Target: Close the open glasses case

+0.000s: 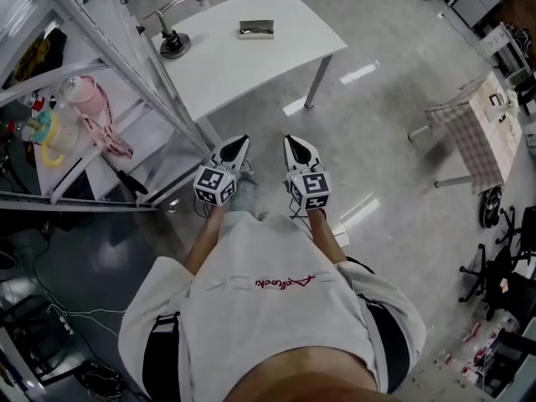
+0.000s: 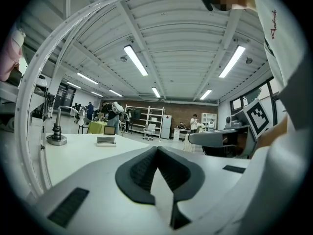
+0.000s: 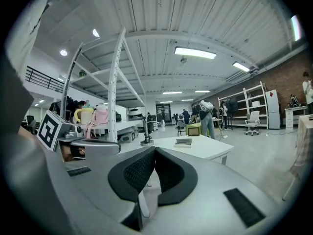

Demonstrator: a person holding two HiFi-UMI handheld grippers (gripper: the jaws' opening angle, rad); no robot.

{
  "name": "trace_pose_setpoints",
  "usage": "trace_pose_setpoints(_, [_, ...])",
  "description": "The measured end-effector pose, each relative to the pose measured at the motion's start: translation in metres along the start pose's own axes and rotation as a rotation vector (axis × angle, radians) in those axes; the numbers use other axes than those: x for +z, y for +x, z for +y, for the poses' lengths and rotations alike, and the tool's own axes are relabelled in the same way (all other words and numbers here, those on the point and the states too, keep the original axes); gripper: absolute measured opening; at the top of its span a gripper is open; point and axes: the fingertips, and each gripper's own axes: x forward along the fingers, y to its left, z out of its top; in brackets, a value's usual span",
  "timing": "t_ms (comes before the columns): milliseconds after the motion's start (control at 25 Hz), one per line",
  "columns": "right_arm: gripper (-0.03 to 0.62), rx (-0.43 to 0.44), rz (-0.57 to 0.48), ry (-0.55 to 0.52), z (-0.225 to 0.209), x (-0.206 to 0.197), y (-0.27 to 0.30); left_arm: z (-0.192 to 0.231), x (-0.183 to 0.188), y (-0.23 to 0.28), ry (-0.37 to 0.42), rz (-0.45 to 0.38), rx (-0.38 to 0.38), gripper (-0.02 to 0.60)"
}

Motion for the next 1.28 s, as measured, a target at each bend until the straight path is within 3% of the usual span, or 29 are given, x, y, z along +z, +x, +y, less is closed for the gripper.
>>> trace_pose_setpoints(640, [0.029, 0.005, 0.015, -0.029, -0.034, 0.001, 0.059, 0.042, 0.006, 0.060, 0.002, -0.005, -0.019, 0.026])
trace_pose_setpoints(1280, [0.029, 0.001, 0.045, -0.070, -0.075, 0.022, 0.173, 0.135, 0.029, 0.143, -0.041, -0.021, -0.034, 0.026])
